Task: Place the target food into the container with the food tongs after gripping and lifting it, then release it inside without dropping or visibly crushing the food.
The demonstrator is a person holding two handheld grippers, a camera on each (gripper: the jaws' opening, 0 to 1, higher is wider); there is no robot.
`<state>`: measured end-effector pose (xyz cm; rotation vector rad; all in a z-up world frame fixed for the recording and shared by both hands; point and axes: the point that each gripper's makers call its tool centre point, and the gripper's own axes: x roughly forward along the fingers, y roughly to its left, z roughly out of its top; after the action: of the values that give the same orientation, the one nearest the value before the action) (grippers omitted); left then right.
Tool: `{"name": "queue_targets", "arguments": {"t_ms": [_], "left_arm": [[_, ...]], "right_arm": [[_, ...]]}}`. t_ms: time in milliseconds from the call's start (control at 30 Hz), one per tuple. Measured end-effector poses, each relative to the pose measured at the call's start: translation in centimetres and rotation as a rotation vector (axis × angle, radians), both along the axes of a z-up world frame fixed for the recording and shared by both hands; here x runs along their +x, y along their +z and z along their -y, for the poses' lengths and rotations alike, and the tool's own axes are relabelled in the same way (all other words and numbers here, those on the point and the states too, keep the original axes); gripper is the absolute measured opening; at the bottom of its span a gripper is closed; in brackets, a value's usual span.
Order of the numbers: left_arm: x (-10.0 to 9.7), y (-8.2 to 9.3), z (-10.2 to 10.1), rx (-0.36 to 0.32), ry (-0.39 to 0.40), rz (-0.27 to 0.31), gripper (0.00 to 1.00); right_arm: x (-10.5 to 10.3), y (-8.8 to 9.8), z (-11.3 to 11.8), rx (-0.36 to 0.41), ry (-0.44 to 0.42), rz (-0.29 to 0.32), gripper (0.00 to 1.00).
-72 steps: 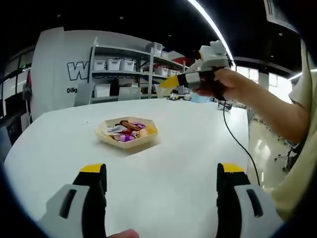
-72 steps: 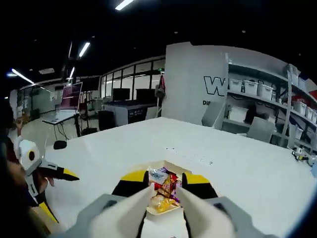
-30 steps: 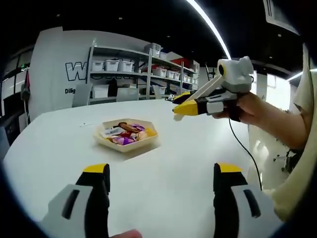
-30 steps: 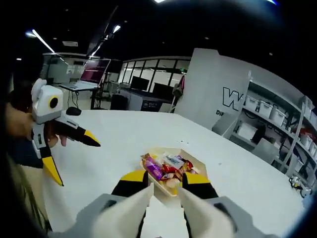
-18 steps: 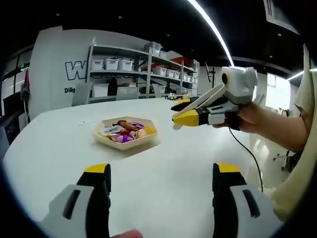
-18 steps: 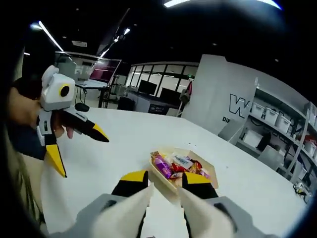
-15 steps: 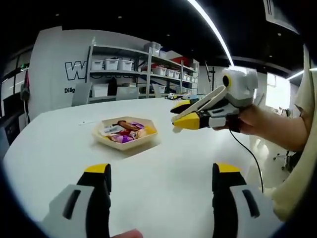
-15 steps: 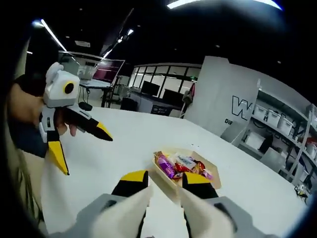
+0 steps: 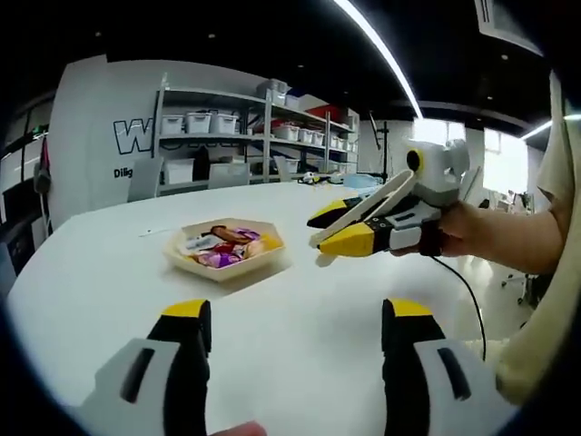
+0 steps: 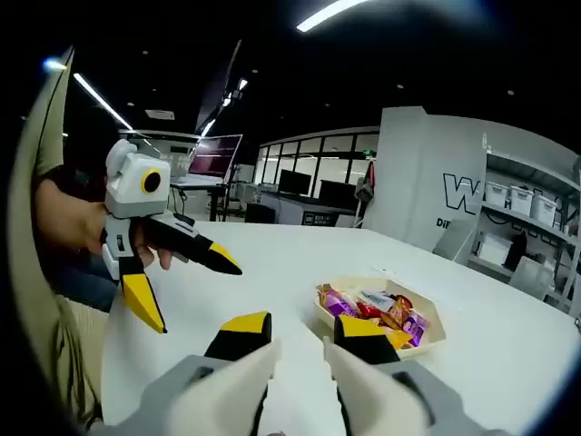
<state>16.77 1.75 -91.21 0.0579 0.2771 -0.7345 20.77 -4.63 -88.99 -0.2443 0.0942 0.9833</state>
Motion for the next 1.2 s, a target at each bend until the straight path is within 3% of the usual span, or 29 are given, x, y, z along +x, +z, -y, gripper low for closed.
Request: {"name": "queue_targets", "arguments": {"t_ms": [333,700,1133,1200], "left_arm": [[0.1,0.3,0.1,0.001,-0.01,0.018,0.71],[-0.2,0.9,0.7,-0.015,-0.036,0.027,0.64],[-1.1,2.3,1.8,-0.097,-0.102,0.019,0.43],[-1.3,2.4,2.1,-0.104,-0.117,0.016,0.39]], "right_arm": [[-1.2,0.7,-1.3,0.098,0.084,-0.05,0.22],[-2.5,1.5,-2.7,0.255,0.172,-0.194,0.22],[-3.6,2.6,-3.4,0.391,0.249,-0.349,0.22],[-3.7,3.0,-3.4,0.404,0.258,-0.335,0.22]]}}
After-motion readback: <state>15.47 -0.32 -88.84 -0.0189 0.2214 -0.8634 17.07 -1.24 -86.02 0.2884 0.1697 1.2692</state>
